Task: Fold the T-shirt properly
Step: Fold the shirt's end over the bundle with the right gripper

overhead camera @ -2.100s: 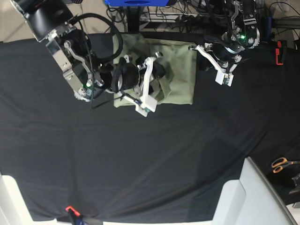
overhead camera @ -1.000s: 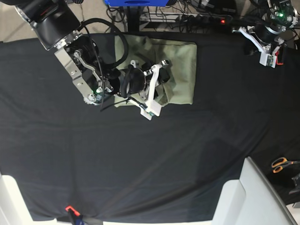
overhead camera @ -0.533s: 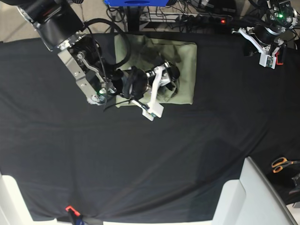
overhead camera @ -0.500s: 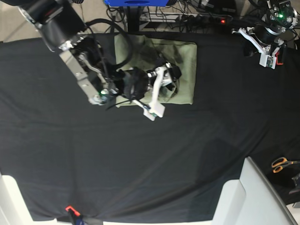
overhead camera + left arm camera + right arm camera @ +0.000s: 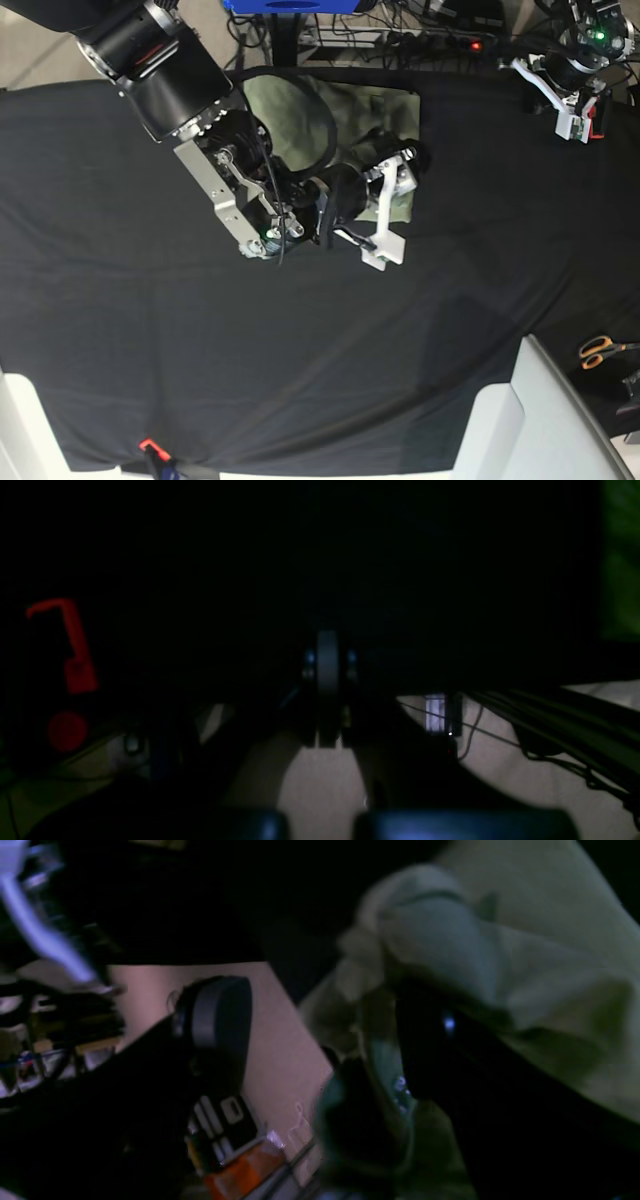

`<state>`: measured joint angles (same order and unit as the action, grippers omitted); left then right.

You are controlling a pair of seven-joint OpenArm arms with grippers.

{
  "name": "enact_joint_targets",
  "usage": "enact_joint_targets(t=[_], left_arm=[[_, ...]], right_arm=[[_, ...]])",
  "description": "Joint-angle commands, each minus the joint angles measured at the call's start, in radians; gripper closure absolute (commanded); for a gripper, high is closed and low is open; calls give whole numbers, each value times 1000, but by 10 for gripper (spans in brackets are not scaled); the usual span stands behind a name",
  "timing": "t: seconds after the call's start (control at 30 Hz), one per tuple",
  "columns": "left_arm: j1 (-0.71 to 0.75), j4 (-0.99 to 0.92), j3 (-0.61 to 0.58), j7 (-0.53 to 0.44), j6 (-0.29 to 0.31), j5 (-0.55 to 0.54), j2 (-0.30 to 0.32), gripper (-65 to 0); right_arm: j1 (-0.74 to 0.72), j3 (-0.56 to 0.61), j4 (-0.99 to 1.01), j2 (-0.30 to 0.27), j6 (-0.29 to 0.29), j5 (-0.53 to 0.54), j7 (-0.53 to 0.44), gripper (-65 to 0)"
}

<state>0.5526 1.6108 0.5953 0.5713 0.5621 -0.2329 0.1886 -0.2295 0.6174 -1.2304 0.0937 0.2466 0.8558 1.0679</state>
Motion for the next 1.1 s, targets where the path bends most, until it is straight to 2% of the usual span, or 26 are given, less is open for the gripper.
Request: enact_joint_targets(t=[0.0,0.07,0.13,0.17,0.23,0.33,0.37,0.43,0.63,0.77,0.93,1.07], left_arm=[[4,3,8,-15,5,-7,16,0],[2,-10,8,-15,5,-9,27,0],[2,-11,8,-15,5,-9,28,0],[2,-11,8,-15,5,-9,28,0],[2,-13,8,-15,5,-9,30,0],[2,-10,8,-15,5,-9,32,0],[1,-7,8,-15,5,-9,32,0],[-19,-7,8,-15,5,-9,27,0],[-30,-13,7,-14,5,-9,25,0],[-27,-13,7,-14,5,-9,25,0],[-22,-13,7,-14,5,-9,25,0],[-22,-13,7,-14,5,-9,25,0]], right_arm=[[-38,-1,-38,1,3,38,-10,-426],[-47,0,-90,-38,1,55,-10,-425],[-40,-6,-177,-107,0,58,-10,-405],[-26,-8,-223,-151,0,59,-10,-365],[18,-8,-280,-209,0,59,-16,-239],[63,-3,-289,-231,0,55,-18,-24],[78,-3,-289,-231,0,52,-18,0],[86,-3,-289,-226,0,52,-19,-21],[61,0,-279,-170,0,50,-19,-6],[-3,-1,-164,-133,4,50,-19,-6],[-61,2,7,-93,9,50,-124,-6],[-112,2,143,-74,9,50,-171,-6]])
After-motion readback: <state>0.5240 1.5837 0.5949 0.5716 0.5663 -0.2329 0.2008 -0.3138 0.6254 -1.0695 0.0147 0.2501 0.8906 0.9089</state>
